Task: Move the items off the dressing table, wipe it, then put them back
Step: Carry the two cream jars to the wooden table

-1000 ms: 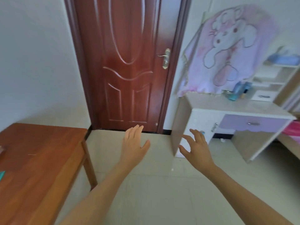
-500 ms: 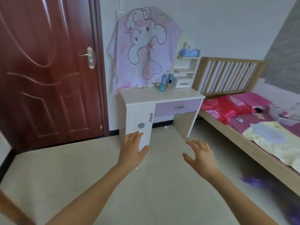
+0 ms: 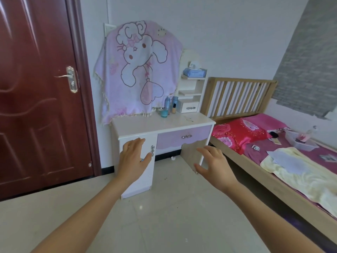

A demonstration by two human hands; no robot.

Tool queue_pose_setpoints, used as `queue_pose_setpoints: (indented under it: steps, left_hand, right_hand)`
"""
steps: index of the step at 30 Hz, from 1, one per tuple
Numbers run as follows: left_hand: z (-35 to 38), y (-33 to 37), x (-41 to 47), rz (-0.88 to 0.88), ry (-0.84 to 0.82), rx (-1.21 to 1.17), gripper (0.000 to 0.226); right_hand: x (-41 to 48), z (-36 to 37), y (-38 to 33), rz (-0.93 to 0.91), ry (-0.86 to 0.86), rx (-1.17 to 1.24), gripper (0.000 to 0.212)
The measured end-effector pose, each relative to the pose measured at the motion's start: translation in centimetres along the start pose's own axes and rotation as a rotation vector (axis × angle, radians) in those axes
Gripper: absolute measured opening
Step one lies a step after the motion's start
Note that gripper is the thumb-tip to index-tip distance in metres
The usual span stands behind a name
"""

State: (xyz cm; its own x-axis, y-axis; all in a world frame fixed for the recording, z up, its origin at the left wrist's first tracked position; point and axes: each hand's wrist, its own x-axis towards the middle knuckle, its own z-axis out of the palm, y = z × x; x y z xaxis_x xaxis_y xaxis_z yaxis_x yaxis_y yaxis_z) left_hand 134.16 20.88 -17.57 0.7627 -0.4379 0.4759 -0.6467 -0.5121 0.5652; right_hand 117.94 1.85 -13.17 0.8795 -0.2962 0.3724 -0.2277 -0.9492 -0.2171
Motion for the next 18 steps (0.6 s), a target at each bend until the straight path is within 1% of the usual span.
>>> queue_pose_setpoints:
  steps: [3,6,9,12,15,18]
  left_hand:
    - [1.2,-1.6,4.3,-0.021,0.024,-0.007,0.050]
    - [2.7,-3.5,8.5,-0.047,0.043,-0.012,0.048]
    - [4.8,-5.2,11.8,-0.069,0.038,-0.012,0.047]
    - [8.0,-6.4,13.7,-0.118,-0.022,-0.024,0.049]
    - [11.4,-7.0,15.3,-0.116,-0.090,-0.025,0.050]
    - [14.4,-6.8,18.1,-0.128,-0.110,-0.034,0.049]
  right_hand:
    - [5.0,0.9,1.4,-0.023,-0.025,-0.016,0.052]
    - [9.9,2.3,2.6,-0.007,-0.007,0.026,0.052]
    - [13.2,4.9,4.1,0.008,-0.033,0.055,0.052]
    - [15.1,8.1,6.4,0.038,-0.094,0.083,0.052]
    - [16.9,10.4,9.2,0.076,-0.156,0.110,0.053]
    - [19.7,11.4,12.6,0.100,-0.148,0.139,0.053]
